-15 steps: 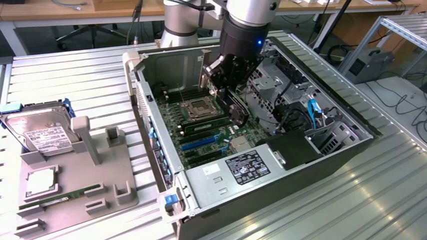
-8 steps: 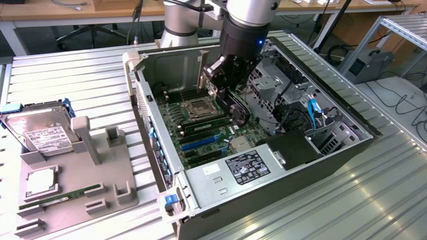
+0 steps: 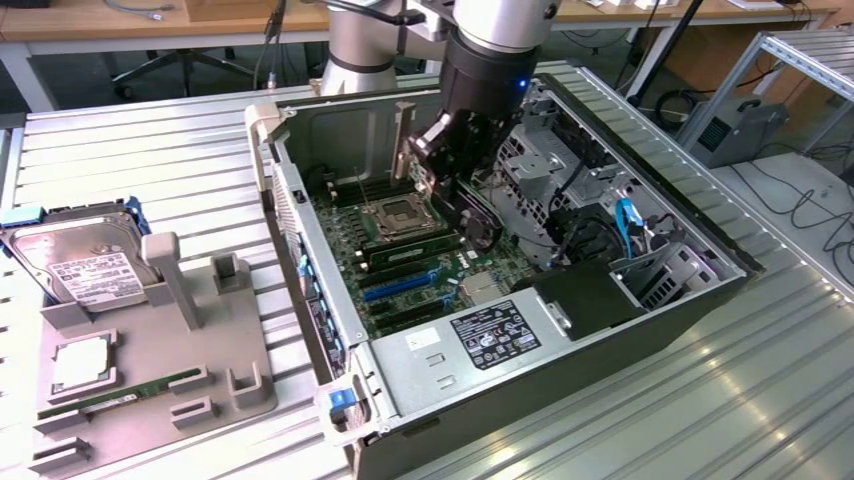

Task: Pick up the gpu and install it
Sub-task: 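Insert the gpu into the slot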

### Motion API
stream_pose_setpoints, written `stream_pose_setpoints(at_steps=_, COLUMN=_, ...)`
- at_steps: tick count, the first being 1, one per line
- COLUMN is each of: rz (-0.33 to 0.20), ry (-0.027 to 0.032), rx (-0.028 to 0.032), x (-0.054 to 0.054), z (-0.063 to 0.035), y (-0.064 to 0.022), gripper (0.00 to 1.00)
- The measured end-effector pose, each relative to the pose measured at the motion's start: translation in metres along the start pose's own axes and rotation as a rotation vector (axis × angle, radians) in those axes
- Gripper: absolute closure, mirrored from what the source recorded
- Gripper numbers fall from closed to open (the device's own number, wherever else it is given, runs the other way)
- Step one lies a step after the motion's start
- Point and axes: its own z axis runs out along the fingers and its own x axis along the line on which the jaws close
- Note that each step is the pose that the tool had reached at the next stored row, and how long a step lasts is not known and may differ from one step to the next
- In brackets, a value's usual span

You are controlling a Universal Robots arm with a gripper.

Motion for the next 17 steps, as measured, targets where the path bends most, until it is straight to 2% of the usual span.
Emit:
stream_pose_setpoints(at_steps=11, rz=-0.056, ry=0.0034, rx=0.0031, x=0.0000, z=0.0000, y=0.0000, gripper=0.74)
stream_pose_setpoints(at_steps=12, rz=-0.091, ry=0.0065, rx=0.0084, x=0.0000, z=0.0000, y=0.0000, gripper=0.74)
stream_pose_setpoints(at_steps=17, rz=-0.124, ry=0.0089, rx=0.0115, x=0.0000, z=0.0000, y=0.0000, gripper=0.74)
